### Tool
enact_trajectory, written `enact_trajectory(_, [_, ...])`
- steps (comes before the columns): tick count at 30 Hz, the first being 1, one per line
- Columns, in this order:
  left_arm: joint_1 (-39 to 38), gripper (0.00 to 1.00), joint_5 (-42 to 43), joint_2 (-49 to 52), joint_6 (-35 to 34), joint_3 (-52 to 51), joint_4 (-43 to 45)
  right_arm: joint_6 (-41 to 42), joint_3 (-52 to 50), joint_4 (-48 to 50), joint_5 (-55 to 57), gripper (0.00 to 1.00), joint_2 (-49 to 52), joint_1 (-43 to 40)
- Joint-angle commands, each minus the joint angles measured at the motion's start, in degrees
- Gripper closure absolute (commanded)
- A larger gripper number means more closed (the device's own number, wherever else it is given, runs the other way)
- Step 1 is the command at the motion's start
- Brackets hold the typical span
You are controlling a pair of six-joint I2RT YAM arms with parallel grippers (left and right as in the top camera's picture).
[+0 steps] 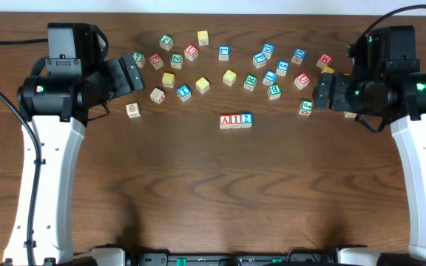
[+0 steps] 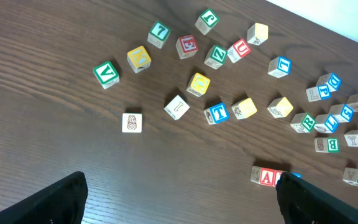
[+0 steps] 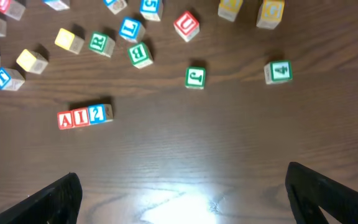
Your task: Spell out AI2
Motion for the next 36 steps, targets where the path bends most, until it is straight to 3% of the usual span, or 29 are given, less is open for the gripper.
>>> enact_trajectory(1, [0.31, 0.04, -0.55, -0.22, 0.52, 0.50, -0.22, -2.21, 1.05, 1.31, 0.39, 0.01, -1.38, -0.20])
enact_trajectory(8, [0.31, 0.04, -0.55, -0.22, 0.52, 0.50, -0.22, -8.00, -0.72, 8.87, 0.37, 0.01, -3.23, -0.20])
enact_trajectory(13, [0.31, 0.04, -0.55, -0.22, 0.52, 0.50, -0.22, -11.96, -10.12, 20.92, 0.39, 0.01, -10.25, -0.20])
enact_trajectory(26, [0.31, 0.04, -0.55, -0.22, 0.52, 0.50, -0.22, -12.61, -58.84, 59.01, -0.04, 0.01, -48.02, -3.69])
enact_trajectory(36, [0.31, 0.04, -0.55, -0.22, 0.52, 0.50, -0.22, -10.80, -84.30, 66.82, -0.33, 0.01, -77.00, -5.88])
